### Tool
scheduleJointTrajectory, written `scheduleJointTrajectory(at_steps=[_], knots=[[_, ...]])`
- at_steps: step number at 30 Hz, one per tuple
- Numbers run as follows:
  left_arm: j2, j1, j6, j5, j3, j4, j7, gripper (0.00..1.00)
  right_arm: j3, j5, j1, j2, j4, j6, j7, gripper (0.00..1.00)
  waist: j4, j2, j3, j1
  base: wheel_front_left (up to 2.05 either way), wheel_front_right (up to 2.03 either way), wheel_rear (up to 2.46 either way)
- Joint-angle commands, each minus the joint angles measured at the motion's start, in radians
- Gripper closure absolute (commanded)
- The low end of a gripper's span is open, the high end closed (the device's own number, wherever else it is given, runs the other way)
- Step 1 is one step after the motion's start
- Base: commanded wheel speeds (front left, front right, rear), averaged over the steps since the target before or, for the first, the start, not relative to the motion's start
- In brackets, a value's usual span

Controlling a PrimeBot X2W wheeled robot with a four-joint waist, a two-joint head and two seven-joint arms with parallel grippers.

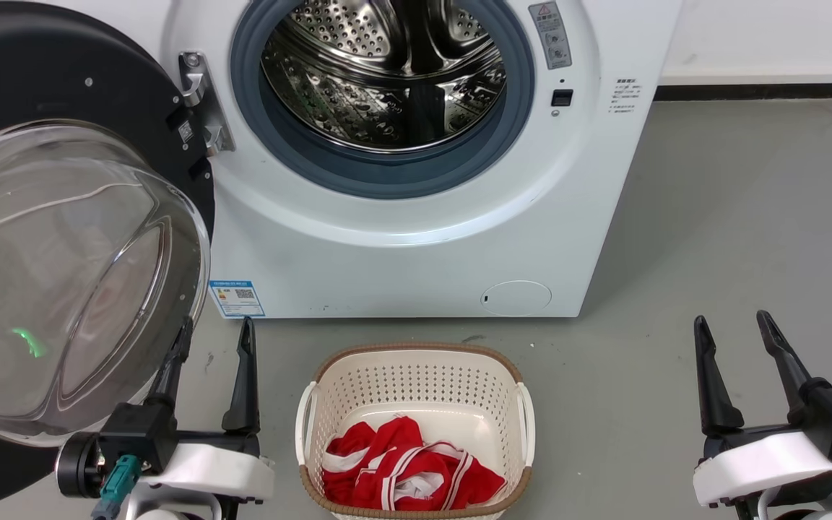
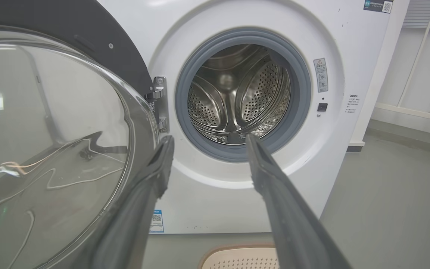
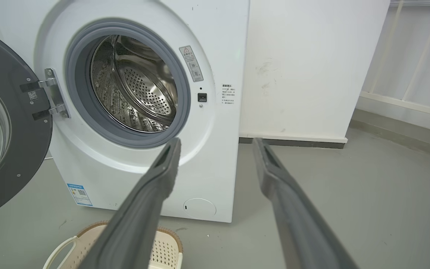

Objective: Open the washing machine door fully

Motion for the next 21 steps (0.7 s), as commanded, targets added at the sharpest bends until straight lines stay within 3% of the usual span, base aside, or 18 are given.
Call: scheduleJointTrajectory(at_steps=[1,21], knots=[[-0.002,0.015,0.004,0.005,0.002,0.006,-0.002,0.0,0.001,0.009,0.013,0.001,-0.005,-0.001,0.004,0.0,-0.006,0.0,-0.006,0.0001,0.0,0.0,0.0],[-0.002,0.027,0.008,0.003,0.005,0.024,-0.002,0.0,0.001,0.023,0.017,0.001,0.013,-0.001,0.002,0.0,-0.009,0.0,-0.009,0.0001,0.0,0.0,0.0]])
